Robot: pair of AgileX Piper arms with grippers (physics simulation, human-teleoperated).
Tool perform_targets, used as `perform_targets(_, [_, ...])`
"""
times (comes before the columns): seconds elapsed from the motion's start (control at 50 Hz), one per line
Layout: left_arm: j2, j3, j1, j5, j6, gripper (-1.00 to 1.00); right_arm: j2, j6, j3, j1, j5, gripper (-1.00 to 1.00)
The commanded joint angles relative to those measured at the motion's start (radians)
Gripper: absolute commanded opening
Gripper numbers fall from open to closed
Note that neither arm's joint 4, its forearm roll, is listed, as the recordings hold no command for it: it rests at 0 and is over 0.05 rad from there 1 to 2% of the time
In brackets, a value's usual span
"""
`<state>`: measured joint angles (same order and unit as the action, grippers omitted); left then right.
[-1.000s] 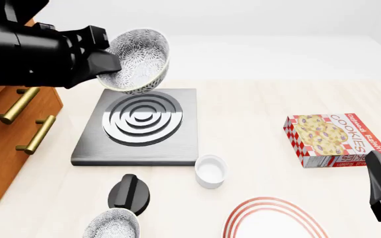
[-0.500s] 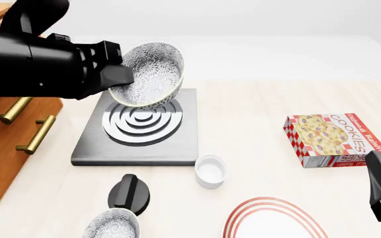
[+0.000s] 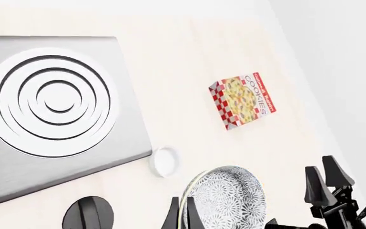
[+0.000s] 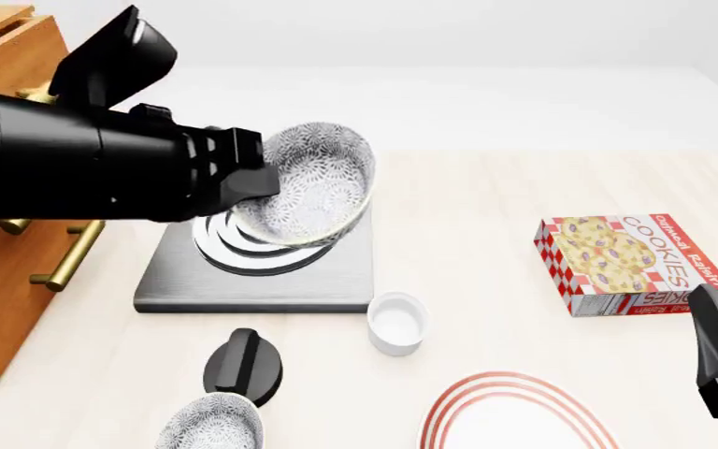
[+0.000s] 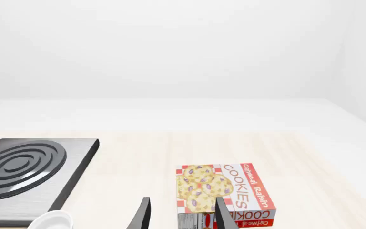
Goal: Pick the akita bowl on the wooden cabinet and place it on the plate.
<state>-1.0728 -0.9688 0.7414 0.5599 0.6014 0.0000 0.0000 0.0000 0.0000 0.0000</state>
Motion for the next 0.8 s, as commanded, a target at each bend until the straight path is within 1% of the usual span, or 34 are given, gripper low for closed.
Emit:
perform_targets(0.02, [-0.016,0.017,0.027,-0.022,-0.006,-1.0,0.0,0.0,0.0,0.0,0.0,1.0])
perform_targets(0.44, [-0.076,0.047,0.084,-0.066,0.001,-1.0,0.0,0.0,0.0,0.0,0.0,1.0])
perform_targets(0.8, [-0.1,0.075,0.131,-0.088,0.01,-1.0,0.0,0.0,0.0,0.0,0.0,1.0])
